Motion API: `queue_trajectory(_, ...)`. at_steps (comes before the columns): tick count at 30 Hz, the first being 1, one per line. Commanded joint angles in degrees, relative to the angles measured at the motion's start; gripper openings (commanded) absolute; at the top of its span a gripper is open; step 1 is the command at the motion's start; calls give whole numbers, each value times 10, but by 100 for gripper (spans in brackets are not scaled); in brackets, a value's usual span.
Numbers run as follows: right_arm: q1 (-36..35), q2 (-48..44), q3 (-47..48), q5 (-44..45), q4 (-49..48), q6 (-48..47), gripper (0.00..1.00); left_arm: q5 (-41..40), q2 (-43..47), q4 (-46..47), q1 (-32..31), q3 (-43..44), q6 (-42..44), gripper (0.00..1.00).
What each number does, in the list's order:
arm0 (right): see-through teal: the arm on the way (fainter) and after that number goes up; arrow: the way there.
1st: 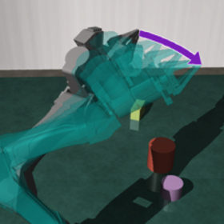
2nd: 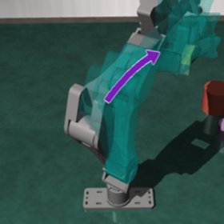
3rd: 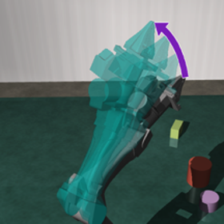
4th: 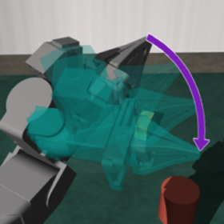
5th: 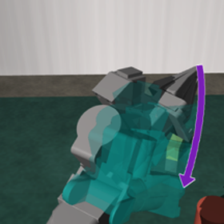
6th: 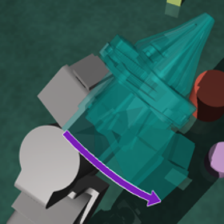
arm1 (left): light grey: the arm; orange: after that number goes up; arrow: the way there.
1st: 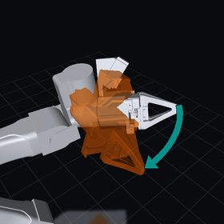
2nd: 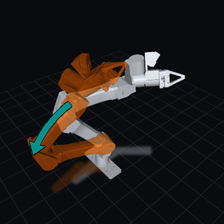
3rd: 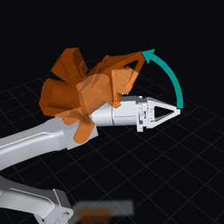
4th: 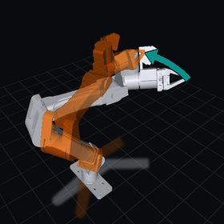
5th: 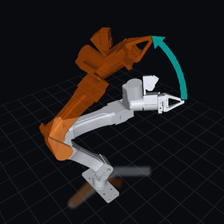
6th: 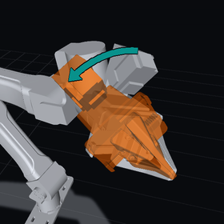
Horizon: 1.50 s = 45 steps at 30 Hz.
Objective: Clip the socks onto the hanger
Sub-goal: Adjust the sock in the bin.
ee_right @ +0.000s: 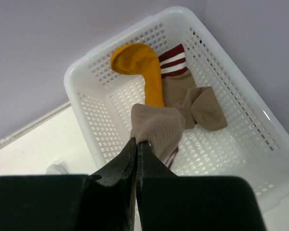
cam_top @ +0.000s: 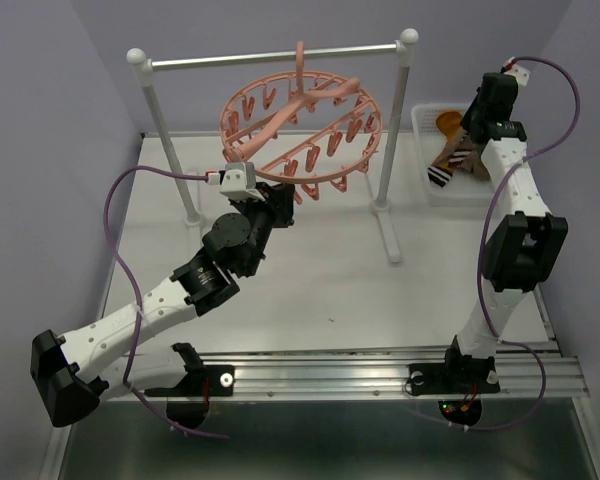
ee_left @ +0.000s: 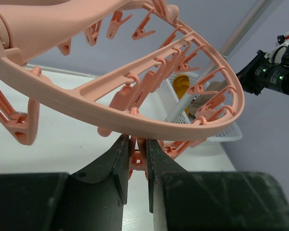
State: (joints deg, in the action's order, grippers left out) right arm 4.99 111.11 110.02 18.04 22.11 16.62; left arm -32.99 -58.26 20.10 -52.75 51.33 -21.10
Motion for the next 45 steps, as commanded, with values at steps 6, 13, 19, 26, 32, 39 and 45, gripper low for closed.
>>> queue_trajectory(6,-1,-46,-30,223,27,58,1,-6,7,27,4,-4,-9,0)
queue_trajectory(13,-1,-18,-31,160,87,119,1,-11,5,24,4,-5,-15,0)
queue_trajectory(19,-1,113,87,118,116,134,1,-13,-5,25,4,-2,-18,0)
queue_trajectory(26,-6,267,251,63,97,128,1,-15,-13,25,4,0,-21,0)
queue_trajectory(32,-6,292,256,45,53,119,35,-21,-12,27,4,-4,-25,0)
queue_trajectory(39,-6,217,165,2,42,9,67,-22,-7,26,4,-7,-25,0)
queue_trajectory(45,10,126,40,7,65,12,77,-18,-1,25,4,-11,-25,0)
